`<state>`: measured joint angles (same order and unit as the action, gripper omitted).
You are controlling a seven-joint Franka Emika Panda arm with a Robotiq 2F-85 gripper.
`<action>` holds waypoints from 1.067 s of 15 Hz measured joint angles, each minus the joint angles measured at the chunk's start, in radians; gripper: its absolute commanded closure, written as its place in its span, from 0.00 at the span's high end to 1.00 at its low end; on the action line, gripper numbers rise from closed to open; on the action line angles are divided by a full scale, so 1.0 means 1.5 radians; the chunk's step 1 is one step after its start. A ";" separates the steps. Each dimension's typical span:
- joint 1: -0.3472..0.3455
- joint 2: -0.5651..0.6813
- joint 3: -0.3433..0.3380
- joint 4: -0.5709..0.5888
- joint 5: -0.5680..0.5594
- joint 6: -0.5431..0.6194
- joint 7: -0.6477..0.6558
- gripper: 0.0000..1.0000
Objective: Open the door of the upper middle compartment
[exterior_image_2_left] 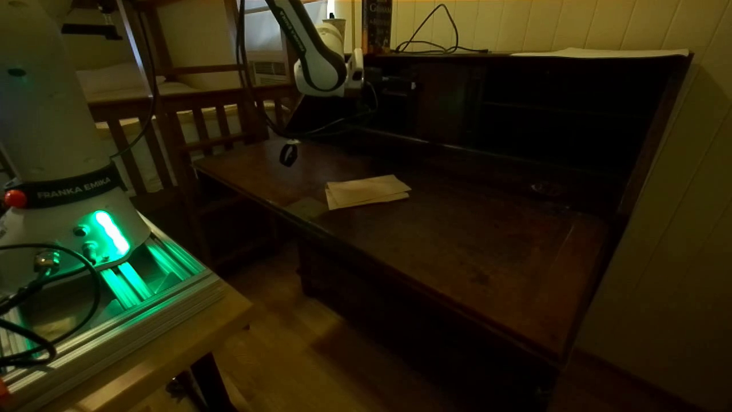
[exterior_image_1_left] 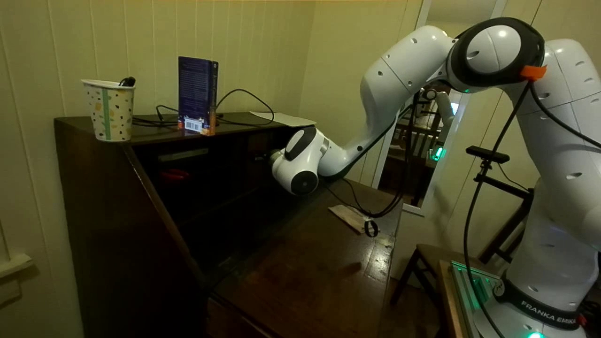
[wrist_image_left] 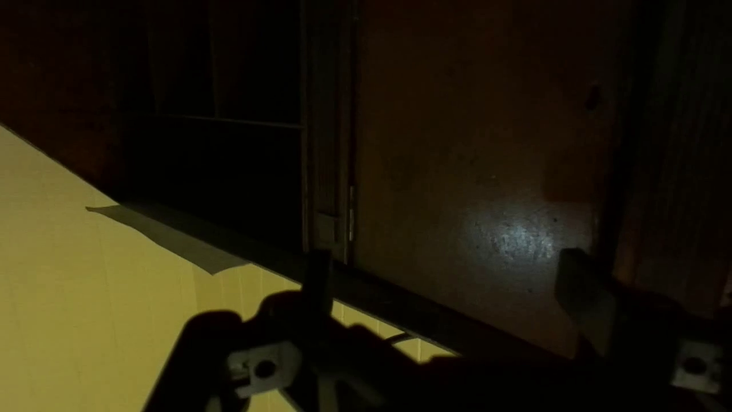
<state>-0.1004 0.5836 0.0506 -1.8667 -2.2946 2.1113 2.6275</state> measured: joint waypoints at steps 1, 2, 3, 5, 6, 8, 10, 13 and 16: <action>-0.003 0.002 0.000 0.006 -0.005 0.010 0.003 1.00; -0.006 0.005 -0.001 0.012 -0.012 0.021 0.006 1.00; -0.009 0.008 -0.001 0.018 -0.019 0.030 0.009 1.00; -0.013 0.012 -0.001 0.028 -0.028 0.041 0.012 1.00; -0.014 0.014 -0.001 0.033 -0.031 0.046 0.012 1.00; -0.016 0.016 -0.001 0.042 -0.039 0.053 0.012 1.00; -0.016 0.018 -0.001 0.048 -0.046 0.056 0.012 1.00; -0.016 0.021 -0.001 0.058 -0.050 0.062 0.012 1.00; -0.018 0.027 -0.002 0.071 -0.054 0.076 0.012 1.00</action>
<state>-0.1273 0.6237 0.0479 -1.7602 -2.3757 2.2256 2.6452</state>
